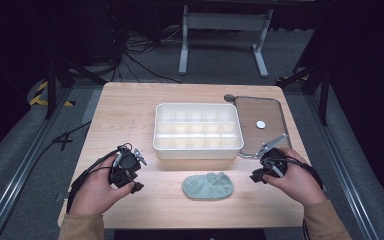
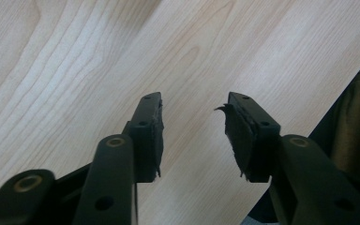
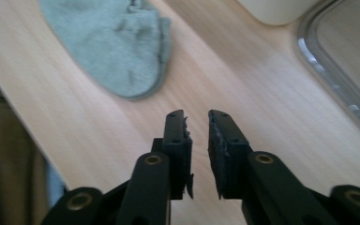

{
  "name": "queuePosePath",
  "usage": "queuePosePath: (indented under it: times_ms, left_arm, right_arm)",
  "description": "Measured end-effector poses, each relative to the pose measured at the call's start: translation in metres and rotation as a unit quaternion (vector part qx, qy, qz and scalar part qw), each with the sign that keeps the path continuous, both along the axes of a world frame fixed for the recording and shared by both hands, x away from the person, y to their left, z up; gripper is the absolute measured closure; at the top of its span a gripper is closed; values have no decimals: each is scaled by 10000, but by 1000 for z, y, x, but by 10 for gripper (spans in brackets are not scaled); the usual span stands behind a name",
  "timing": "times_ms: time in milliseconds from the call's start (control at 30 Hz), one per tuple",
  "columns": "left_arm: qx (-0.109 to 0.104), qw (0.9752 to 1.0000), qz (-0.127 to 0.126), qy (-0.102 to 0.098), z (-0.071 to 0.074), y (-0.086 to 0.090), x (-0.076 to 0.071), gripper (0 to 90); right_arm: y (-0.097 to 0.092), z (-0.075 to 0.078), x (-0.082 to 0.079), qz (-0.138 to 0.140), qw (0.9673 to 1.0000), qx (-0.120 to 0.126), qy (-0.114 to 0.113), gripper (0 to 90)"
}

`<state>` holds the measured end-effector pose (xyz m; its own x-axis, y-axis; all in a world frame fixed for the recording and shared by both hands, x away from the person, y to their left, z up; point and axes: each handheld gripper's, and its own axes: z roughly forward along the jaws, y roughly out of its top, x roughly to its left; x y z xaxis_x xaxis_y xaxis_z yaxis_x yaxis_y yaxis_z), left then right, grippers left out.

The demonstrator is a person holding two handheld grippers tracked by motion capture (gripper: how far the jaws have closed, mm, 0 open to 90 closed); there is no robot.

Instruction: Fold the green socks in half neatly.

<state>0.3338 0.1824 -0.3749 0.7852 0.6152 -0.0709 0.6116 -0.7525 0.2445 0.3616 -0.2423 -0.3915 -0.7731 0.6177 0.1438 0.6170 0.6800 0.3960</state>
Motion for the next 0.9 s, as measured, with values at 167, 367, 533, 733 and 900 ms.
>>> queuePosePath:
  times_ms: [167,367,533,733,900]
  left_arm:
    - [-139,9992,310,191,-2,0,0,527]
    - [-111,9993,345,117,3,-4,2,533]
    - [-74,9995,311,13,5,-6,0,524]
    - [-466,9989,102,-2,8,-12,-1,492]
    - [-467,9984,37,-302,8,-30,-3,551]
  right_arm:
    - [6,1,-2,74,9995,222,-211,771]
    - [11,-5,-3,217,9995,164,-161,736]
    - [13,-5,-4,196,9994,217,-165,737]
    - [15,-5,-5,210,9991,305,-192,728]
    - [19,-6,-6,270,9987,399,-173,738]
